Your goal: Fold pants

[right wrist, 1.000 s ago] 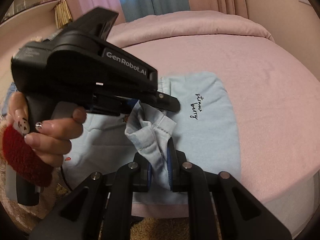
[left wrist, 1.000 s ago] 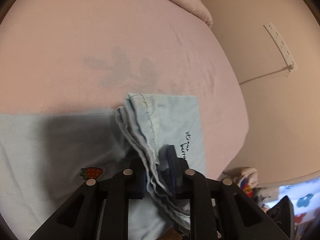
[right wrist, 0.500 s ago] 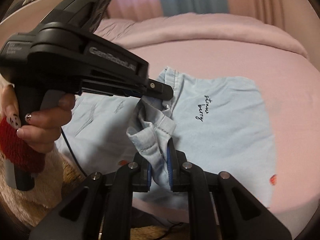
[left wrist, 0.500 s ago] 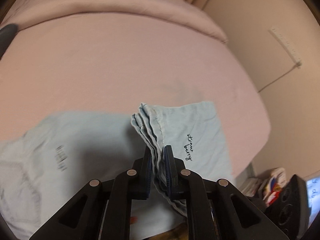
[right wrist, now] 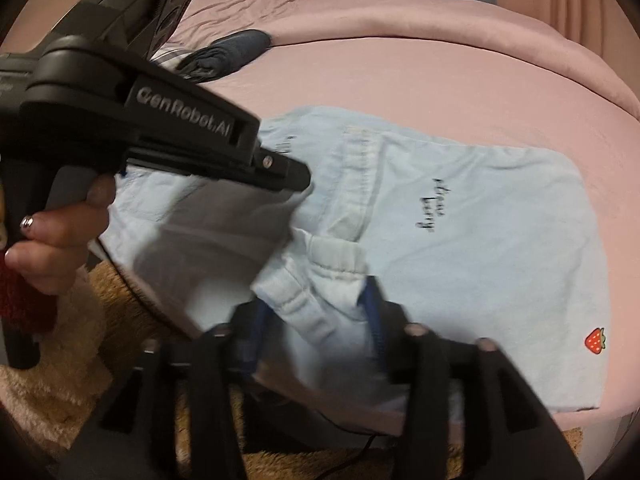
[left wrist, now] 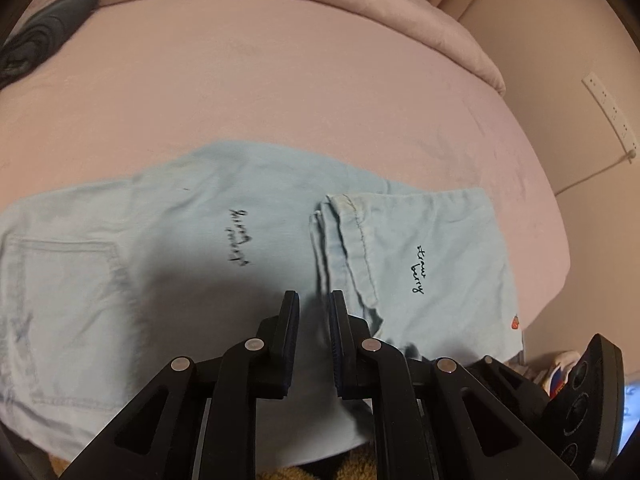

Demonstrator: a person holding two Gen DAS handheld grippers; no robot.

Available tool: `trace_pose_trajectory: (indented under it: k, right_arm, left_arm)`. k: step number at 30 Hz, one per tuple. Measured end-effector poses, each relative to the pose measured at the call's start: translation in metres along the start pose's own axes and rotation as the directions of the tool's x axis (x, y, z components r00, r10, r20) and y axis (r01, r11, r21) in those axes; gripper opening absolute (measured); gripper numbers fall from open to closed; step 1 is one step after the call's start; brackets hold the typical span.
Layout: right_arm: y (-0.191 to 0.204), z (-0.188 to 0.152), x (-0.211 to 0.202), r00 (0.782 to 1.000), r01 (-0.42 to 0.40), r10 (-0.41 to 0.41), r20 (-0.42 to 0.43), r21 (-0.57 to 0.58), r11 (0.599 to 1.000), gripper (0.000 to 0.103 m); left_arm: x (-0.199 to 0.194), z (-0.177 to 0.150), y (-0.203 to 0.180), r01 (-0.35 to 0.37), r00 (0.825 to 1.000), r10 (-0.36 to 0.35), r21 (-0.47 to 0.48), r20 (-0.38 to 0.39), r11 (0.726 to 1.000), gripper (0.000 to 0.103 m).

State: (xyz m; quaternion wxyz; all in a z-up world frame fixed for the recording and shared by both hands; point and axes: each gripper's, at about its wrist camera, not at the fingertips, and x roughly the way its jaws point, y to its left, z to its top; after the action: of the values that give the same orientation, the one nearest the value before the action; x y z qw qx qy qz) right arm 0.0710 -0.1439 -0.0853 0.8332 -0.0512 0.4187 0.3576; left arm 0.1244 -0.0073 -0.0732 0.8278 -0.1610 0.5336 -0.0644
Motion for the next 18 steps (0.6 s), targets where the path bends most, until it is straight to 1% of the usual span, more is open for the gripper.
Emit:
trace_pose_trajectory:
  k: [3,5,6,8,9,11,12,13,14,15,16,18]
  right_arm:
    - [0.012,-0.006,-0.015,0.999,-0.022,0.022,0.028,-0.007,1.000,0.056]
    - [0.014,-0.008,-0.029,0.998,-0.043,0.043,0.055,0.004,0.999,0.055]
    - [0.009,-0.007,-0.037,0.996,-0.050,0.049,0.075,0.016,0.999,0.055]
    - [0.000,-0.007,-0.050,0.993,-0.035,0.031,0.111,0.032,0.999,0.055]
    - [-0.006,-0.009,-0.057,0.992,-0.013,0.008,0.129,0.042,0.999,0.055]
    - [-0.022,-0.006,-0.055,0.992,0.011,-0.022,0.126,0.089,0.996,0.055]
    - [-0.028,-0.008,-0.050,0.993,0.011,-0.025,0.117,0.118,0.993,0.051]
    - [-0.030,-0.006,-0.045,0.994,0.005,-0.021,0.108,0.144,0.990,0.045]
    - [-0.037,-0.007,-0.037,0.995,-0.009,-0.007,0.095,0.172,0.985,0.026]
    - [-0.042,-0.008,-0.028,0.997,-0.025,0.011,0.074,0.194,0.981,0.015]
    - [-0.043,-0.009,-0.020,0.998,-0.052,0.042,0.052,0.209,0.977,0.015]
    - [-0.035,-0.013,-0.011,0.993,-0.115,0.113,0.024,0.202,0.973,0.011]
  left_arm:
    - [-0.016,-0.004,0.003,-0.004,0.999,0.005,-0.010,0.048,1.000,0.011]
    - [-0.023,-0.009,0.005,0.003,0.998,-0.002,-0.016,0.068,1.000,0.014]
    - [-0.024,-0.011,0.002,0.009,0.997,-0.008,-0.014,0.073,1.000,0.014]
    - [-0.025,-0.015,0.000,0.022,0.997,-0.022,-0.005,0.072,1.000,0.014]
    - [-0.025,-0.020,0.002,0.036,0.997,-0.036,0.003,0.065,0.999,0.014]
    - [-0.024,-0.025,0.004,0.055,0.997,-0.056,0.012,0.052,0.998,0.014]
    - [-0.021,-0.026,0.001,0.059,0.997,-0.059,0.015,0.042,0.998,0.014]
    - [-0.018,-0.026,0.000,0.055,0.998,-0.055,0.015,0.038,0.998,0.014]
    - [-0.016,-0.026,-0.001,0.052,0.998,-0.052,0.013,0.036,0.999,0.014]
    - [-0.015,-0.027,-0.001,0.055,0.998,-0.055,0.012,0.033,0.998,0.014]
    - [-0.013,-0.027,-0.001,0.060,0.998,-0.060,0.011,0.029,0.998,0.014]
    - [-0.013,-0.029,-0.001,0.068,0.997,-0.068,0.005,0.023,0.998,0.014]
